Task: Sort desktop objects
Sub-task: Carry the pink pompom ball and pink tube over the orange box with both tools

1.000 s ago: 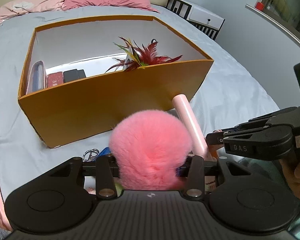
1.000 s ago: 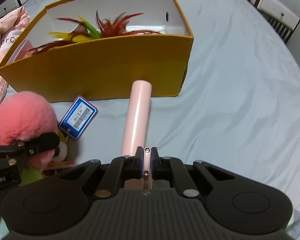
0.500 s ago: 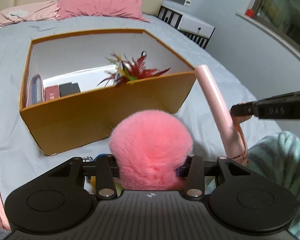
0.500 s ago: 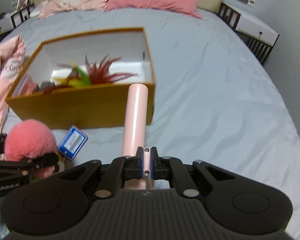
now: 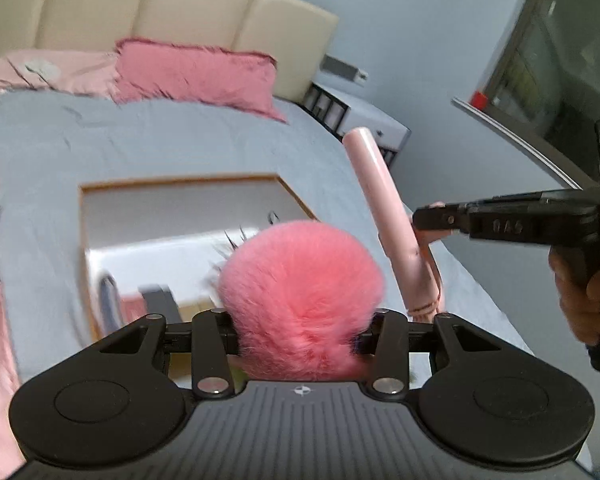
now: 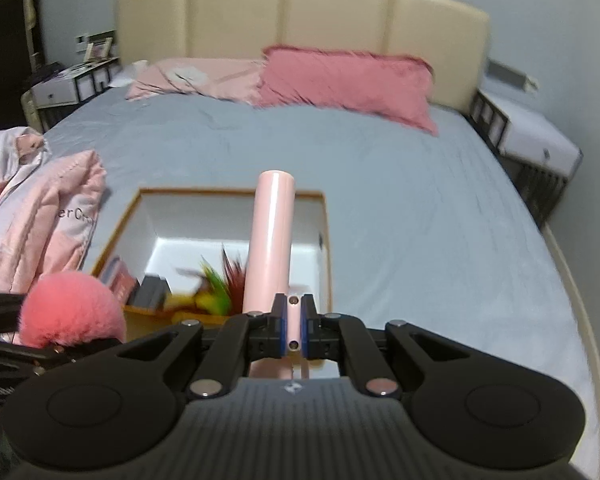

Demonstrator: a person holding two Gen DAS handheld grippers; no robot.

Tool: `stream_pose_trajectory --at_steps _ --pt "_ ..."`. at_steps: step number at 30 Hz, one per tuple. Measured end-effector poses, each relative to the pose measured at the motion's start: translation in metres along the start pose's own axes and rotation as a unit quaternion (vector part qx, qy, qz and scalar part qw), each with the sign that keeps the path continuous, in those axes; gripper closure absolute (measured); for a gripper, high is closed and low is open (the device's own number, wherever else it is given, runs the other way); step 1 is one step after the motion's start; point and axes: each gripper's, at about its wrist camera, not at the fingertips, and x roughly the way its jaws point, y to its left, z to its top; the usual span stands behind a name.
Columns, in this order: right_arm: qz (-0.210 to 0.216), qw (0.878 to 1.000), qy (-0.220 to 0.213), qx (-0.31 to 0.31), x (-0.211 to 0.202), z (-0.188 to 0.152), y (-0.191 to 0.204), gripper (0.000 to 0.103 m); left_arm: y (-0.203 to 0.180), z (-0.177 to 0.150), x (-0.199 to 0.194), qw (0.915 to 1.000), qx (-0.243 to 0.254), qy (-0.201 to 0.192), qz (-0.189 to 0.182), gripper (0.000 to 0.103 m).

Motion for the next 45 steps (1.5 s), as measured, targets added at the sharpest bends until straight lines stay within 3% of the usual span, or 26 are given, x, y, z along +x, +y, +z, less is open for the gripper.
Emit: stream_pose_trajectory --at_steps 11,18,25,32,36,45 --pt "-0.034 0.994 0.032 -0.095 0.097 0.046 0.022 0.097 0.052 0.062 0.053 0.9972 -0.021 -0.02 0.069 0.055" --pt "-0.047 0.985 0.108 -0.13 0.182 0.048 0.029 0.097 0.072 0.066 0.099 0.9951 -0.02 0.006 0.097 0.055" --pt "-0.081 0.971 0.163 -0.156 0.238 0.034 0.033 0.097 0.091 0.063 0.118 0.9932 -0.015 0.025 0.113 0.055" --pt "-0.094 0.959 0.221 -0.151 0.269 0.022 0.033 0.097 0.095 0.06 0.123 0.99 0.002 0.029 0.138 0.055" --pt "-0.105 0.956 0.218 -0.166 0.272 0.02 0.041 0.096 0.1 0.059 0.123 0.9892 -0.004 0.029 0.144 0.055" --pt "-0.05 0.964 0.222 -0.138 0.269 0.022 0.034 0.086 0.108 0.059 0.121 0.9856 -0.005 0.031 0.166 0.055"
